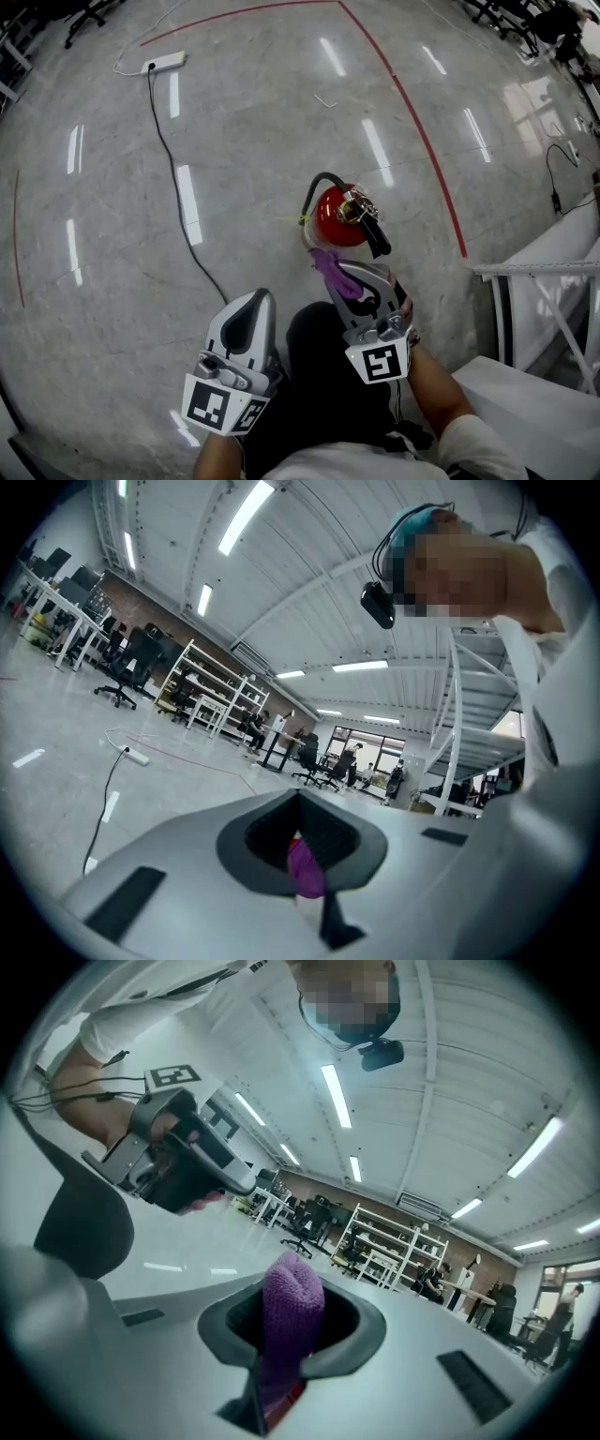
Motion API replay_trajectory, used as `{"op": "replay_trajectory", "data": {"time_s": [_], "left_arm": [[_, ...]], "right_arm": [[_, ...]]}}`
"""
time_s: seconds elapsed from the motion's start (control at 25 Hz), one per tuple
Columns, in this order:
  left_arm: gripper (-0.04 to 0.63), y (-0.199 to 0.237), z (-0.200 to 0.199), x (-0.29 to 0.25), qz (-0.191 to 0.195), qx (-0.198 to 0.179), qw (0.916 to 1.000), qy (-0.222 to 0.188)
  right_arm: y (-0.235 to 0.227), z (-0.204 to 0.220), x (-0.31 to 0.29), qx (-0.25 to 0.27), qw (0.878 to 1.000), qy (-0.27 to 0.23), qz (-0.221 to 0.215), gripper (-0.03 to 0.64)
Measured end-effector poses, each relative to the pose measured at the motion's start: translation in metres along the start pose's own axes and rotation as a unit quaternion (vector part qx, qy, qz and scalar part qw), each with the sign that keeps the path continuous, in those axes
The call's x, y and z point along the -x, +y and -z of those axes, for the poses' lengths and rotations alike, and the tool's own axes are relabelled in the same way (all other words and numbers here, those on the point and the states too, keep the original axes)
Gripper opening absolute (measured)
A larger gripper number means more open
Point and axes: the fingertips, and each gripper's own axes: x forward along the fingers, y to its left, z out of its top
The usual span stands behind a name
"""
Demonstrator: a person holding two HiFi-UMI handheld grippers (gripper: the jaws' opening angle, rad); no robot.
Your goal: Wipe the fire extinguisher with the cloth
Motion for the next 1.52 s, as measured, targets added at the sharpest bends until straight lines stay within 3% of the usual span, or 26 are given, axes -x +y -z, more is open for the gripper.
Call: {"op": "replay_trajectory", "data": {"time_s": [0.24, 0.48, 0.68, 0.84, 1.16, 1.32, 1.52], "left_arm": [[0.003, -0.022, -0.011, -0.019, 0.01, 0.005, 0.9999, 0.009], [0.003, -0.061, -0.059, -0.033, 0.007, 0.001, 0.9997, 0.025], [0.003, -0.114, -0.133, -0.029, 0.002, -0.002, 0.9992, 0.04], [0.003, -0.161, -0.21, -0.021, -0.007, -0.02, 0.9991, 0.036], [0.003, -0.249, -0.355, 0.005, -0.025, -0.041, 0.9986, 0.022], [0.003, -0.282, -0.412, 0.022, -0.024, -0.04, 0.9988, 0.016], [0.003, -0.29, -0.464, 0.048, -0.011, -0.056, 0.9983, -0.01]], "right_arm": [[-0.048, -0.026, 0.02, -0.044, 0.999, -0.005, 0.031, 0.067], [-0.111, -0.06, 0.044, -0.112, 0.991, 0.029, 0.072, 0.067], [-0.161, -0.125, 0.071, -0.163, 0.982, 0.05, 0.075, 0.067], [-0.213, -0.197, 0.1, -0.167, 0.982, 0.049, 0.077, 0.067], [-0.319, -0.344, 0.17, -0.193, 0.97, 0.039, 0.145, 0.067], [-0.342, -0.4, 0.202, -0.227, 0.957, 0.057, 0.173, 0.067], [-0.336, -0.456, 0.23, -0.254, 0.939, 0.065, 0.221, 0.067]]}}
